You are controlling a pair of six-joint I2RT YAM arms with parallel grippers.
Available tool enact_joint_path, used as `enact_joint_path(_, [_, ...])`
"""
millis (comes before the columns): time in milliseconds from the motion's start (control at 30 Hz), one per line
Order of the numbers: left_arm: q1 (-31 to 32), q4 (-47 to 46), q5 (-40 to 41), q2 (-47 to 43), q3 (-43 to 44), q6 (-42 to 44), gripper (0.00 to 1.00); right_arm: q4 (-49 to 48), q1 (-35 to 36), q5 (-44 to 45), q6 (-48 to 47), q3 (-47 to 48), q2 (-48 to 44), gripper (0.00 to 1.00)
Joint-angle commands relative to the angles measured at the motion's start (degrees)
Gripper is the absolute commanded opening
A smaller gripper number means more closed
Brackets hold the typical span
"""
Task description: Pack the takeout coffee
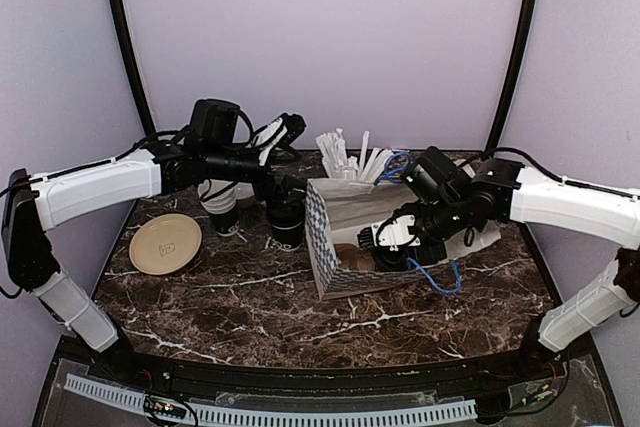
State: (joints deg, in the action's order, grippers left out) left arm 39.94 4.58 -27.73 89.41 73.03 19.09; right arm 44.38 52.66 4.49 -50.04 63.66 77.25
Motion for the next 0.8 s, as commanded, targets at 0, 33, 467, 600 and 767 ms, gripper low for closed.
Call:
enact_joint_path(0, [-1.6,0.8,1.6,-5.3,1.6,-0.3,0.99,8.8,-3.8,-8.6,2.1,7.1,6.1,0.51])
enact_joint_path(33, [-1.8,0.7,1.6,-5.6,1.6,-0.3,0.99,9.5,-4.5,-9.7,2.1,8.4,7.4,0.51])
enact_joint_path(467, [-6.0,-2.3,0.8,-9.1,2.1,-5.2,0.99,24.9,-10.9,-18.5,1.2,23.3,26.3,0.47])
enact_joint_path(600, [-6.0,-3.2,1.7,-9.8,1.7,-5.7,0.99,18.6,-11.1,-12.9,3.0,18.4,27.2,0.47])
enact_joint_path(767, [-6.0,-3.7,4.7,-10.5,1.7,-6.2,0.99,10.2,-11.1,-7.8,5.2,11.0,25.2,0.46])
